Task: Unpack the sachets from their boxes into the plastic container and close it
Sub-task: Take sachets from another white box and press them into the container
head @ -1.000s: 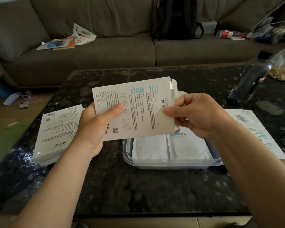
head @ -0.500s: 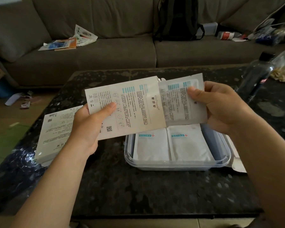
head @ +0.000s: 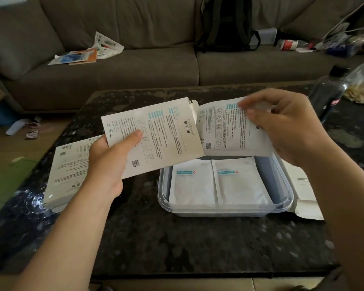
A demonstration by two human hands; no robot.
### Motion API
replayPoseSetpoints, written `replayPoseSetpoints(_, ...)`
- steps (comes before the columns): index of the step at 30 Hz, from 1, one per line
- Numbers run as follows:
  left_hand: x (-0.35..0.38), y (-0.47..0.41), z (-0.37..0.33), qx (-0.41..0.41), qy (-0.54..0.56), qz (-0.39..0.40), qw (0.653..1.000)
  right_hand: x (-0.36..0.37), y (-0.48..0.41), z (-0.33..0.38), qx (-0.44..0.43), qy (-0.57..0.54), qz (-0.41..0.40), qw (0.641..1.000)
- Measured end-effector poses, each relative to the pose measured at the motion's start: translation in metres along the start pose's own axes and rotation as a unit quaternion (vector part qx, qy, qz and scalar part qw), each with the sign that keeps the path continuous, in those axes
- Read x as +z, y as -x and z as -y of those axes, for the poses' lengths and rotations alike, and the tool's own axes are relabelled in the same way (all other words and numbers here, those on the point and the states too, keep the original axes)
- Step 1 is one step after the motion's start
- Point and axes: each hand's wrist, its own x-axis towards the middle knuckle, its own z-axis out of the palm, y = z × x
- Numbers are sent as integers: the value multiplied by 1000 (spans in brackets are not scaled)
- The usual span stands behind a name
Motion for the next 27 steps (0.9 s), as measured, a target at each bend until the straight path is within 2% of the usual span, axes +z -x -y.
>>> replayPoseSetpoints(3,-1,-1,0,1,6,-19,1000,0,0,2,32,-73,17,997)
replayPoseSetpoints(6,-3,-4,-1,8,31,-51,998,-5,-2,4,105,-272,57,955)
replayPoseSetpoints(7,-4,-5,-1,12,38,-63,997,-8,-3,4,114,-299,67,945)
replayPoseSetpoints(9,-5,-6,-1,19,51,-82,995,-12,-3,2,102,-261,82,957)
replayPoseSetpoints(12,-7,-8,-1,27,61,-96,993,-14,0,-2,9,-102,93,990)
replayPoseSetpoints(14,-7,-8,0,30,60,-99,993,-11,1,-4,-67,-14,66,996)
replayPoseSetpoints(16,-6,-8,0,31,55,-100,993,-7,-1,-7,-97,42,41,993)
replayPoseSetpoints(22,-6,-6,0,35,64,-97,993,6,1,-13,-1,4,112,994)
replayPoseSetpoints(27,-8,-6,-1,39,81,-103,991,23,-2,-26,32,64,124,990)
